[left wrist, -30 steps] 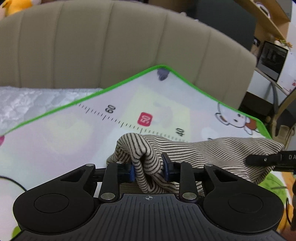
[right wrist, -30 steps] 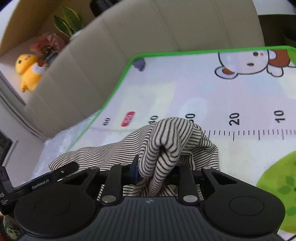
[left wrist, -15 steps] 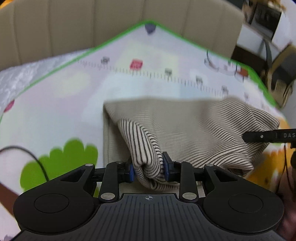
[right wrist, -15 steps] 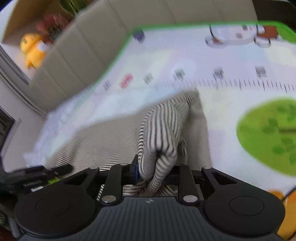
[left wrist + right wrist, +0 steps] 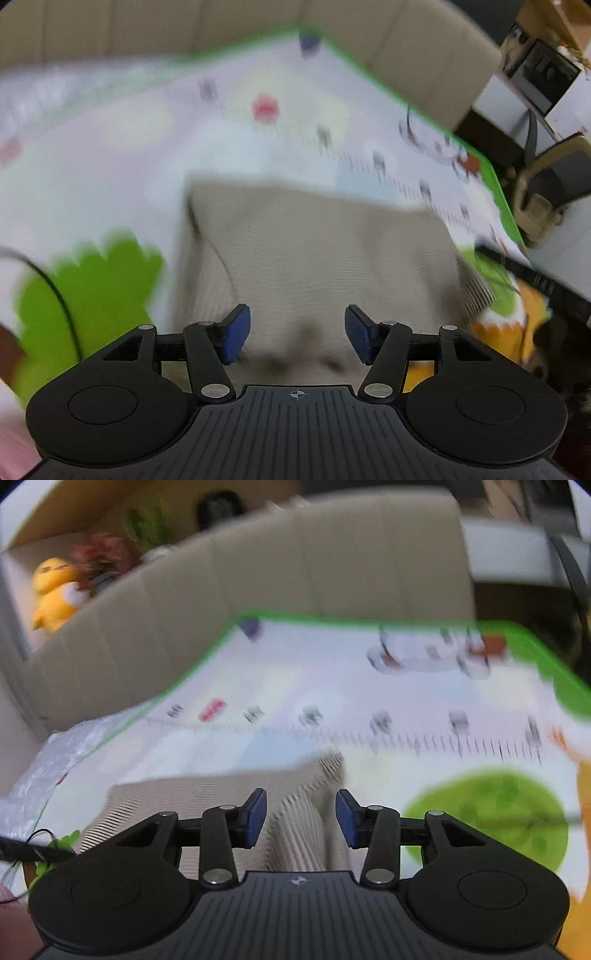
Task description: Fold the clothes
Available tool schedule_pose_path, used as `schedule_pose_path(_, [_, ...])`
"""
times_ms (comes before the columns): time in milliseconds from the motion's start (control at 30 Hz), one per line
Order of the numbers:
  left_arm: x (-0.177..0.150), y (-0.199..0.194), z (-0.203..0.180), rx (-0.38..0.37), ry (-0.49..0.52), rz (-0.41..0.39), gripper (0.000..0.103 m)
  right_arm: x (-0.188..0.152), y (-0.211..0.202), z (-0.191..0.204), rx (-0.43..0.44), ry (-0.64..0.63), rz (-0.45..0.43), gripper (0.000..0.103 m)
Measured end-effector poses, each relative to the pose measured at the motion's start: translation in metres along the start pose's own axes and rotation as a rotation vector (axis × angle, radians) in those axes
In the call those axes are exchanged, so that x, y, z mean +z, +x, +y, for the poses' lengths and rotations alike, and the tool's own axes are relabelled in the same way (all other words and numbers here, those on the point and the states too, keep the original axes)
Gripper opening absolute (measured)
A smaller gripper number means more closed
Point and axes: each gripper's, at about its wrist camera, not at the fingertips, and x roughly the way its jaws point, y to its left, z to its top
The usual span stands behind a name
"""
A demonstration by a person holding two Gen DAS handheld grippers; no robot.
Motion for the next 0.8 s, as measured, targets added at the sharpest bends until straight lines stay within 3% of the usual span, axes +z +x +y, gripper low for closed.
schedule_pose_path(100, [-0.013, 0.029, 0.0, -0.04, -0.063, 0.124, 0.062, 0.006, 0.008, 0.013, 0.063, -0.061, 0.021, 0.04])
schedule_pose_path(167, [-0.021, 0.046, -0.001, -0.047, -0.09, 0.178, 0.062, 0.005, 0.03, 0.017, 0.095, -0.08, 0.098, 0.04])
schedule_pose_path(267, [-0.019, 0.057, 0.005, -0.035, -0.121, 0.141, 0.061, -0.004, 0.064, 0.013, 0.076, -0.067, 0.201, 0.039])
schedule_pose_path(433, [0.009, 0.071, 0.017, -0.015, -0.131, 0.079, 0.061, -0.008, 0.075, 0.007, 0.096, -0.041, 0.232, 0.039])
schedule_pose_path(567, [0.049, 0.091, 0.007, 0.054, -0.017, 0.002, 0.061, -0.016, 0.068, 0.012, 0.112, -0.026, 0.253, 0.04])
schedule_pose_path(633, [0.072, 0.1, 0.004, 0.11, 0.058, -0.079, 0.062, -0.022, 0.065, 0.019, 0.135, -0.012, 0.271, 0.04])
schedule_pose_path(700, [0.085, 0.105, 0.002, 0.178, 0.124, -0.147, 0.071, -0.028, 0.061, 0.029, 0.169, 0.004, 0.295, 0.041])
schedule_pose_path(800, [0.088, 0.1, 0.007, 0.206, 0.134, -0.188, 0.075, -0.037, 0.06, 0.06, 0.208, -0.054, 0.317, 0.058])
